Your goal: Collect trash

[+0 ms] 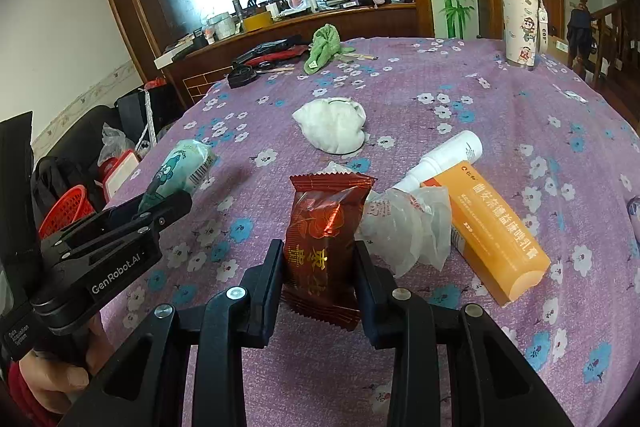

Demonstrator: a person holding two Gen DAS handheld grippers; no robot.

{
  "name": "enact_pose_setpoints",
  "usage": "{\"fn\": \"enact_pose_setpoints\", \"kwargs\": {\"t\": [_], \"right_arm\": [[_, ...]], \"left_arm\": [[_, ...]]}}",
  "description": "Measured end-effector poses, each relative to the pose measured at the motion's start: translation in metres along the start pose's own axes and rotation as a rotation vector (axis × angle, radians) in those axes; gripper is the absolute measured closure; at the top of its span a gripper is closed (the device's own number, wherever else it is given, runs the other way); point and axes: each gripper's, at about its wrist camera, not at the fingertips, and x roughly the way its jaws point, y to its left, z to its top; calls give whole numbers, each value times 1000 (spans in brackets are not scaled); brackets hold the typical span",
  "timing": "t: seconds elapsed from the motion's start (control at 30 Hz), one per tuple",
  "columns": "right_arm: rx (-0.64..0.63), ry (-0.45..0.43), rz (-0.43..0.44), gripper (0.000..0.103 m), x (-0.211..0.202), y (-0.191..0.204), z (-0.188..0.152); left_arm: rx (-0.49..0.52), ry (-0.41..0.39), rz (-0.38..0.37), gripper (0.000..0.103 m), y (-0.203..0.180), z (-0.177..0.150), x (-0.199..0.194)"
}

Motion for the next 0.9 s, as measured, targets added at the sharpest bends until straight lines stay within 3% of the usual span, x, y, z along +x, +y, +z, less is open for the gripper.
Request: {"fn": "enact_pose_setpoints", "kwargs": {"t": [0.9], "right_arm": [[-21, 7, 8, 67, 0, 7, 0]], "left_arm": [[14, -14, 14, 63, -1, 1, -3]]}}
